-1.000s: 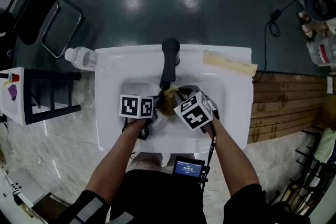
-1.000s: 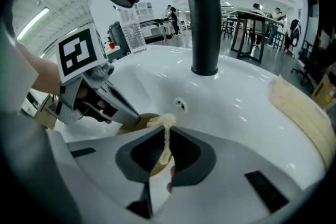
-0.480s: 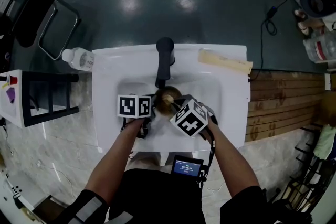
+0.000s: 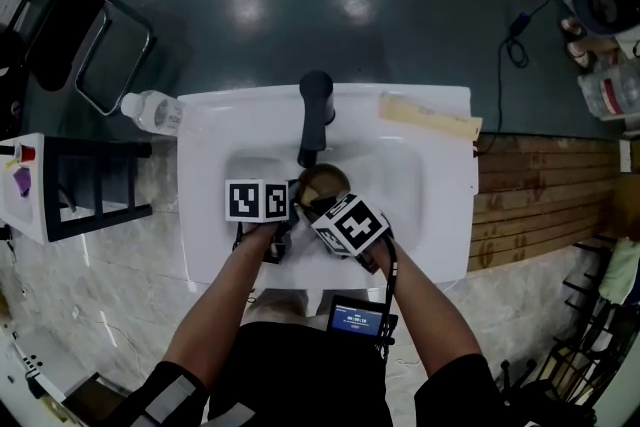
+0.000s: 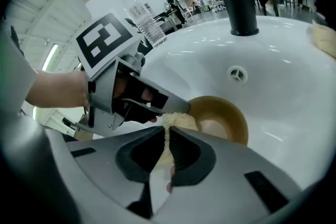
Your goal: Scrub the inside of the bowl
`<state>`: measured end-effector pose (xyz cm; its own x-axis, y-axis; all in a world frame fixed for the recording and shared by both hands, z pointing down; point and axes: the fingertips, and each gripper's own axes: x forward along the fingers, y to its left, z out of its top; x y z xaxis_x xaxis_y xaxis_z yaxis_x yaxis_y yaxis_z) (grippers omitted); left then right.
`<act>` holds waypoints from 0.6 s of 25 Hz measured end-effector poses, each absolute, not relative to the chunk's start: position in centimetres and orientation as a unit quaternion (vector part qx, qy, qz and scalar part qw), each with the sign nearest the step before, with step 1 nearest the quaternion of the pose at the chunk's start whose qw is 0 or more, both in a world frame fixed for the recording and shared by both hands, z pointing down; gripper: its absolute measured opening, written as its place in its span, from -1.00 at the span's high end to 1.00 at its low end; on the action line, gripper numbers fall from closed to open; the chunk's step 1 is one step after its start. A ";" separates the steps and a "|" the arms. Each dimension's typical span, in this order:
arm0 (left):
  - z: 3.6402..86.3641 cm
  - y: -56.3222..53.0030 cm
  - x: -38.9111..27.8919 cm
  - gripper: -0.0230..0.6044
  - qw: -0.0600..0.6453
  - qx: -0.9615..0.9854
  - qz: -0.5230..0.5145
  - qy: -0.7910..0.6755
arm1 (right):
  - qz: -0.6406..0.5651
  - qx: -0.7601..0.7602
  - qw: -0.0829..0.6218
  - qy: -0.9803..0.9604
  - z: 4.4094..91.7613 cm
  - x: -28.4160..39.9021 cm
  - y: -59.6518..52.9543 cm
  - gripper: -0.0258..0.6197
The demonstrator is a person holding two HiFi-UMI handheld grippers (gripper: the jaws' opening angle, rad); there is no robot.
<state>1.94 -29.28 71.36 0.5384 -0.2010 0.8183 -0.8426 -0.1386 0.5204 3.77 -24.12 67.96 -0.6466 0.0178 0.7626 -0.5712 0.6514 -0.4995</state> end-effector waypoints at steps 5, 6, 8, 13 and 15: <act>71.5 -29.3 1.9 0.89 0.536 0.695 0.303 -0.372 | 0.391 0.148 0.373 -0.828 67.3 4.0 -23.5 0.81; 71.5 -29.2 1.9 0.89 0.536 0.695 0.304 -0.371 | 0.388 0.146 0.373 -0.830 67.1 4.1 -23.5 0.81; 71.6 -29.2 1.8 0.89 0.535 0.696 0.306 -0.369 | 0.383 0.148 0.371 -0.833 66.6 4.6 -23.6 0.81; 71.6 -29.2 1.7 0.89 0.527 0.699 0.313 -0.369 | 0.368 0.178 0.368 -0.835 65.4 6.7 -24.9 0.81; 71.6 -29.2 1.6 0.89 0.521 0.700 0.319 -0.369 | 0.364 0.200 0.362 -0.835 65.0 7.6 -25.7 0.81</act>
